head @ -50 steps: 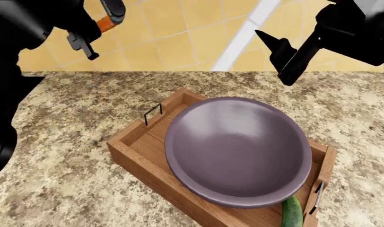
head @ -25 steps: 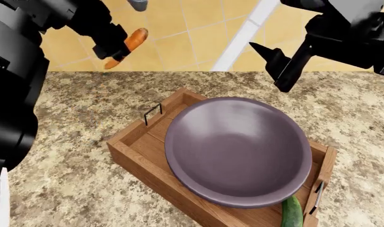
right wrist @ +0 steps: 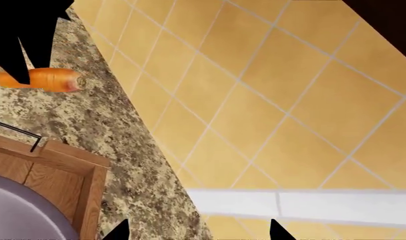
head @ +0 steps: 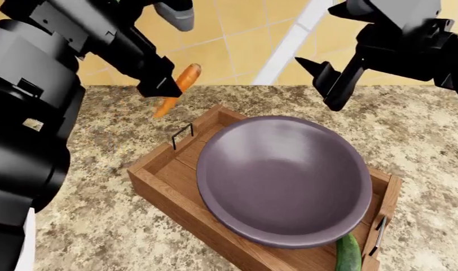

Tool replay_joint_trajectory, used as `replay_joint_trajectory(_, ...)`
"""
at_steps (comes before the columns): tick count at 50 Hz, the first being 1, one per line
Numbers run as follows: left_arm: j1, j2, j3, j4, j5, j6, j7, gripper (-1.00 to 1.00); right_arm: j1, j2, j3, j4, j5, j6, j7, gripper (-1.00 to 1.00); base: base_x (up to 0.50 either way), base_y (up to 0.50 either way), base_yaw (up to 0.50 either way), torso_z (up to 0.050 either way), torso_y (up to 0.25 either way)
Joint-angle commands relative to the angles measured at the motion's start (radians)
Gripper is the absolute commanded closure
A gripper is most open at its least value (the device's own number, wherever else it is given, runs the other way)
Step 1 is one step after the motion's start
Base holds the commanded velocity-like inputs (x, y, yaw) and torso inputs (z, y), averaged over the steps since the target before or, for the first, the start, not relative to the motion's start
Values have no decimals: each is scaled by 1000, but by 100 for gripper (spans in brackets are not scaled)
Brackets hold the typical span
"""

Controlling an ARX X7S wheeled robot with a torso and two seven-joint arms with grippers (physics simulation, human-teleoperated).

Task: Place the two vegetables and bowl onto the tray for setting up a vegetable dip station.

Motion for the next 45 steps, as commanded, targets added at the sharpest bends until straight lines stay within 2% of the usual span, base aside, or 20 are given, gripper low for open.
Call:
replay_joint_trajectory(1, 67, -3, -5, 14, 8, -27, 27, 100, -5, -9, -1, 8, -8, 8, -8, -100, 0, 0, 0, 0, 0)
replay_joint_trajectory(9, 102, -19, 13, 68, 13, -67, 24, 100, -15, -2, 2, 7, -9, 1, -8, -100, 0, 0, 0, 0, 0)
replay_joint_trajectory(14, 162, -102, 21, 328, -5, -223, 28, 100, -26, 7, 2, -3, -12, -5, 0, -100, 0, 0, 0, 0, 0)
replay_joint_trajectory(18, 183, -128, 23, 399, -14, -265, 23, 100, -27, 9, 6, -7, -8, -3, 2, -100, 0, 0, 0, 0, 0)
replay_joint_trajectory(26, 185, -107, 9, 372, -31, -251, 13, 100, -25, 14, 8, -22, 0, 13, 8, -100, 0, 0, 0, 0, 0)
replay_joint_trajectory(31, 148, -50, -14, 240, -43, -214, 1, 100, -39, 9, 9, -8, -3, -1, 0, -100, 0, 0, 0, 0, 0)
replay_joint_trajectory(35, 169, -73, -5, 324, -47, -259, -3, 100, -45, 12, 12, -7, -5, -8, 1, -100, 0, 0, 0, 0, 0)
replay_joint_trajectory(45, 189, -87, -3, 392, -60, -301, -19, 100, -50, 22, 16, -17, -7, -11, 0, -100, 0, 0, 0, 0, 0)
